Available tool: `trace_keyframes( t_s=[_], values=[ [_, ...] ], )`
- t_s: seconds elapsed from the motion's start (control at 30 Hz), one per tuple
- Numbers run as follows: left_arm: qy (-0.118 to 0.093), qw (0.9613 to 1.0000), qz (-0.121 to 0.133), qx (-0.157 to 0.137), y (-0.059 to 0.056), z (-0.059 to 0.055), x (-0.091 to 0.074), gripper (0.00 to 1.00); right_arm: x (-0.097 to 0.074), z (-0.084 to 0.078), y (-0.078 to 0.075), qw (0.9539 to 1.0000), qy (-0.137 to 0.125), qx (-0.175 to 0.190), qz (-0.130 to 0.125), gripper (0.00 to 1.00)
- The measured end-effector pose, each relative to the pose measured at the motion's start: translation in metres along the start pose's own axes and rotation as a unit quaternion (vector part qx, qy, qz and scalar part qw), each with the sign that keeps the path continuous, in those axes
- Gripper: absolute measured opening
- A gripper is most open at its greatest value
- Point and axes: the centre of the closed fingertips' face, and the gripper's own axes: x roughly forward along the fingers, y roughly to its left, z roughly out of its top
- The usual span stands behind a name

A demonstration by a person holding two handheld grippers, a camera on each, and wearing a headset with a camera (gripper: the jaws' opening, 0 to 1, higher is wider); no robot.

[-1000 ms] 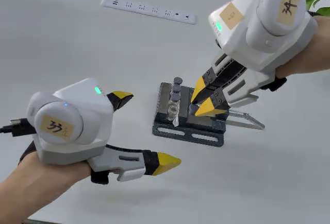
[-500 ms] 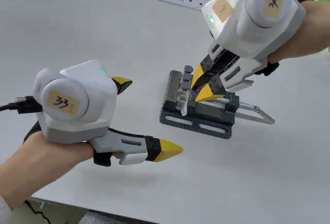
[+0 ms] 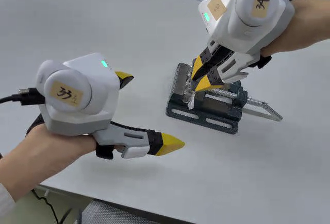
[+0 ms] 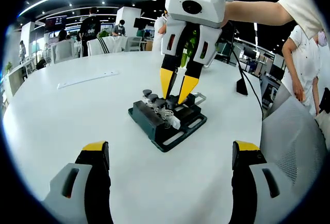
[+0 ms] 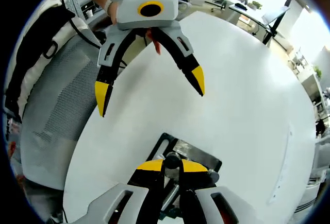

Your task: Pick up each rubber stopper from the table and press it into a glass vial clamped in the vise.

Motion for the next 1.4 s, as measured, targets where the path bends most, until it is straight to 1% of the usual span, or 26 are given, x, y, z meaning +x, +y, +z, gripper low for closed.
trace_keyframes(
  t_s=[0.17,0.4,0.53,0.6,0.77,0.83,0.97,1.2,1.27,1.33,1.4],
  values=[
    [0.0,1.0,0.001,-0.003,0.001,-0.001,0.0,0.99,0.003,-0.001,-0.001,1.0,0.006,-0.007,0.003,0.06],
    [0.0,1.0,0.0,-0.006,-0.001,-0.002,0.0,0.98,0.008,-0.002,-0.002,0.9998,0.012,-0.016,0.002,0.06],
    [-0.001,1.0,-0.001,-0.008,-0.001,-0.003,-0.001,0.98,0.009,-0.002,-0.005,0.9997,0.013,-0.021,-0.002,0.06],
    [0.0,1.0,-0.002,-0.008,-0.001,-0.003,0.0,0.98,0.009,-0.003,-0.004,0.9996,0.017,-0.021,0.001,0.06],
    [-0.002,0.9999,-0.003,-0.01,-0.001,-0.003,0.0,0.98,0.011,-0.004,-0.005,0.9994,0.019,-0.028,-0.005,0.06],
    [-0.001,0.9999,-0.004,-0.009,-0.002,-0.003,0.0,0.98,0.011,-0.004,-0.005,0.9992,0.024,-0.033,-0.004,0.06],
    [-0.001,0.9999,-0.005,-0.01,-0.002,-0.003,0.0,0.98,0.013,-0.004,-0.005,0.999,0.024,-0.036,-0.004,0.06],
    [0.0,0.9999,-0.006,-0.011,-0.003,-0.004,0.0,0.97,0.013,-0.004,-0.004,0.9978,0.036,-0.054,-0.011,0.06],
    [0.0,0.9999,-0.007,-0.012,-0.003,-0.004,0.0,0.97,0.013,-0.003,-0.003,0.998,0.037,-0.05,-0.013,0.05],
    [-0.001,0.9999,-0.008,-0.013,-0.004,-0.004,0.0,0.97,0.013,-0.004,-0.005,0.9988,0.034,-0.031,-0.015,0.05],
    [0.0,0.9999,-0.009,-0.012,-0.005,-0.004,0.0,0.97,0.013,-0.004,-0.004,0.9992,0.03,-0.021,-0.017,0.05]
  ],
)
